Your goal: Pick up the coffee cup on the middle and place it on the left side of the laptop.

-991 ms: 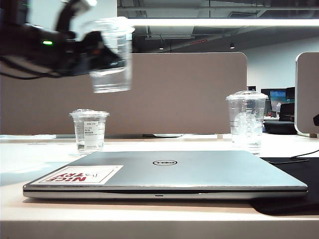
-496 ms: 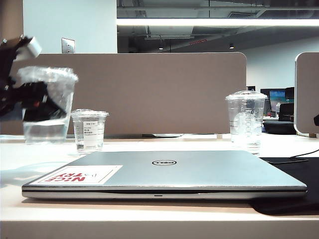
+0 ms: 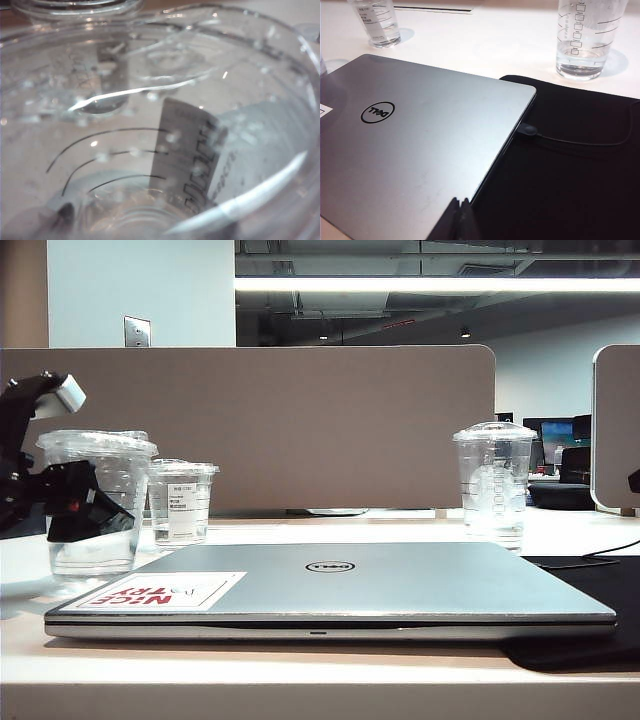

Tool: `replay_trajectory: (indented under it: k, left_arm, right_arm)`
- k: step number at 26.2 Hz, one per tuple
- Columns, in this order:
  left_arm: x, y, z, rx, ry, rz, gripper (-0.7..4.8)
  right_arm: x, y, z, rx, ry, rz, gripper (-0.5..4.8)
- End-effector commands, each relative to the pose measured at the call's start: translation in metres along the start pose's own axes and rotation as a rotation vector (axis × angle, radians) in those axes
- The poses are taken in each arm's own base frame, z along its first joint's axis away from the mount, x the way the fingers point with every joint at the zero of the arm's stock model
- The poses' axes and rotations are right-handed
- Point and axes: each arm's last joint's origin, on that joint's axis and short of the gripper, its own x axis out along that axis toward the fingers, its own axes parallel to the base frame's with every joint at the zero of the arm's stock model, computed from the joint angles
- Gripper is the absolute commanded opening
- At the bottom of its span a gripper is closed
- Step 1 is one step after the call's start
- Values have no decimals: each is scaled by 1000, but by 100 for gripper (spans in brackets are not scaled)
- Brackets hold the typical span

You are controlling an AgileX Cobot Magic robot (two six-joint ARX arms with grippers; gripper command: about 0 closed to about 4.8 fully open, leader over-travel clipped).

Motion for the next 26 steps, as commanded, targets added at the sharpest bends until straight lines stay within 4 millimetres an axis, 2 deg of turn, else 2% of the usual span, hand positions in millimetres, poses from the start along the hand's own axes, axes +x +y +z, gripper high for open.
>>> replay_trajectory:
  k: [1,8,17,23,26]
  left_arm:
    - [2,1,1,6,-28,0,337]
    - [3,3,-6,18,22,72,346]
    - [4,3,-8,35,38,78,346]
    - [8,4,-18,51,64,76,348]
    - [8,3,-18,46,66,74,394]
  right_arm:
    - [0,0,0,-2,-12,3,-5]
    - [0,0,0,-2,-12,4,-5]
    - [1,10,-1,-25,0,94,-5]
    - [1,12,-1,-27,1,104,-5]
    - [1,12,-1,-27,1,104,-5]
